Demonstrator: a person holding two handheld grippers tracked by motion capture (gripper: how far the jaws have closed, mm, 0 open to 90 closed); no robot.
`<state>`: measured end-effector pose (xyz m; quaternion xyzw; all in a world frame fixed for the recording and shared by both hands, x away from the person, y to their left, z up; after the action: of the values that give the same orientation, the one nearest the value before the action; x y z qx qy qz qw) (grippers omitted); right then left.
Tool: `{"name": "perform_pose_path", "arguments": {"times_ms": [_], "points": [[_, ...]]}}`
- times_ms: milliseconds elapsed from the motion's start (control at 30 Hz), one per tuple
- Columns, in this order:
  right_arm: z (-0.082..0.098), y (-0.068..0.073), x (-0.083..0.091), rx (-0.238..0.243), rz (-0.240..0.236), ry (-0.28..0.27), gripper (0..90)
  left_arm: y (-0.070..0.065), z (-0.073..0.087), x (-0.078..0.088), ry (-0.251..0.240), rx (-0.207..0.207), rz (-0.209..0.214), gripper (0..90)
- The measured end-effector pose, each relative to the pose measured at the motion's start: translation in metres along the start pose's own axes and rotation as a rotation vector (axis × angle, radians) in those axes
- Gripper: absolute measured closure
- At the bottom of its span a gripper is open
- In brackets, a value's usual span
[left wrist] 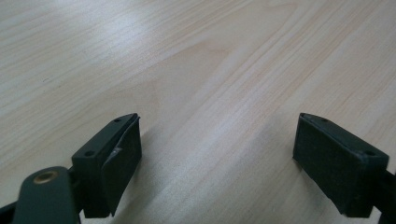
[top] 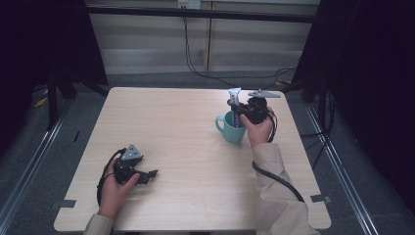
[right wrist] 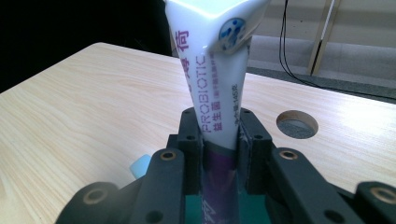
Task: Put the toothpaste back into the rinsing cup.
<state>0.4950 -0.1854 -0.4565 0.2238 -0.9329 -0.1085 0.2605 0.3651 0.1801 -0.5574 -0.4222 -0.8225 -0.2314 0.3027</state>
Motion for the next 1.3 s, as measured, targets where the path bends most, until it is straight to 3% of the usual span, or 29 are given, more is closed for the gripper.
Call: {"name": "perform_pose_path", "arguments": {"times_ms": [1300], "points": [[0.0025, 0.0077, 0.0011, 0.038, -0.002, 0.025, 53.3, 0.0000, 0.0000, 0.0000, 0.000, 0.000, 0.000, 15.1]]}}
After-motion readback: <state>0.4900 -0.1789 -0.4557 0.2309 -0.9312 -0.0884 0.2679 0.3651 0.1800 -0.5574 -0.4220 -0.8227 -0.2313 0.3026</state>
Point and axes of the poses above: each handheld gripper's, and its own axes: x roughly backward along the jaws, z roughly out of its underside, y roughly to its left, the point moved 7 cm from there along -x, roughly forward along the jaws, and after that the axes turned 11 degrees about -x, right-handed, at the moved point
